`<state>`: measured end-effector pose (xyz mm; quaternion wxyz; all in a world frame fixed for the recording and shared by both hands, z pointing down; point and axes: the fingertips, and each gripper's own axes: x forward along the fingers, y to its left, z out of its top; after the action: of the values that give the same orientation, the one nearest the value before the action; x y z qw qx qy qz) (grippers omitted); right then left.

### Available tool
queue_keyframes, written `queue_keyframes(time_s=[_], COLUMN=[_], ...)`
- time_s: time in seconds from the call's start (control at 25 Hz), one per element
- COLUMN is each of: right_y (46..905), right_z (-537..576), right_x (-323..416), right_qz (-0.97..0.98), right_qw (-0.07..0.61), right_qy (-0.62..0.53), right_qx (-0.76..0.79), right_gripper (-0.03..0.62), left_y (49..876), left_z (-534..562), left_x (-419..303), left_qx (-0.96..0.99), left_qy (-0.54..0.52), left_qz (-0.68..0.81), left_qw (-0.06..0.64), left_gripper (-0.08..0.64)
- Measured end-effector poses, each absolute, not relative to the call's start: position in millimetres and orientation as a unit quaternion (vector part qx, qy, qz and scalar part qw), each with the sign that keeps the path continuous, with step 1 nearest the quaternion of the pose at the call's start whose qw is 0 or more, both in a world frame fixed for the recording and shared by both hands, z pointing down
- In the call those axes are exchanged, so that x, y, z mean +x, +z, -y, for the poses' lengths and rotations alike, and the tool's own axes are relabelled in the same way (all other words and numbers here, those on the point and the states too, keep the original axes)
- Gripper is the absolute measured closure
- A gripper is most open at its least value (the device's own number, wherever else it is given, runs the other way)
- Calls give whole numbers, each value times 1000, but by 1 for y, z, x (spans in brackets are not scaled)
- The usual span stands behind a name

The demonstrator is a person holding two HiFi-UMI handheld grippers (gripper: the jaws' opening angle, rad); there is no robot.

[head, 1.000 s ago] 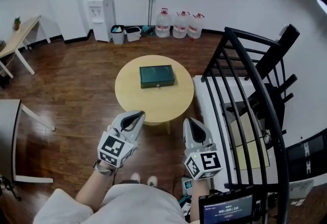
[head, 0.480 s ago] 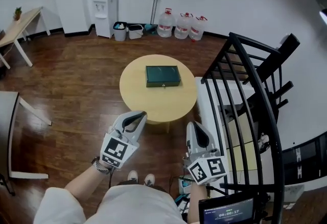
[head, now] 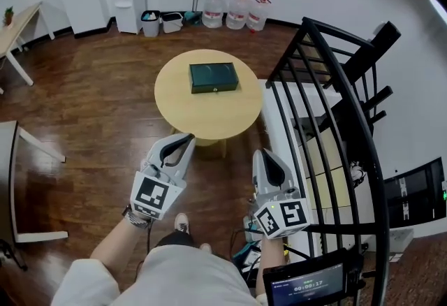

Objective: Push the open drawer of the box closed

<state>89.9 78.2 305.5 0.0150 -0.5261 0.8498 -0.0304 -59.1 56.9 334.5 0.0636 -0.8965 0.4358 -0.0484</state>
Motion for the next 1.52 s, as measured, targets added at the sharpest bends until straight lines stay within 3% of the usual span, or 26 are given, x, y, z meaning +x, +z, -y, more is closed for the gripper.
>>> queue_keyframes(time_s=[0.2,0.8,1.52], right_y=[300,304,309], right_z=[-112,-264,-314], right_x=[102,150,122], right_qz=[-856,-888,-875], right_qw=[32,18,27], right_qy=[-20,-14,-29], right_qx=[-516,-460,-482], right_gripper=[589,589,591], left_y=[310,331,328], left_z=[-105,-257,-302], left_x=[-40,12,-23], left_qx=[-886,-886,-887], left_qy=[-33,-32,-13], left_qz=[-447,-457,-458], left_qw=[119,70,51], left_gripper=[554,554,552])
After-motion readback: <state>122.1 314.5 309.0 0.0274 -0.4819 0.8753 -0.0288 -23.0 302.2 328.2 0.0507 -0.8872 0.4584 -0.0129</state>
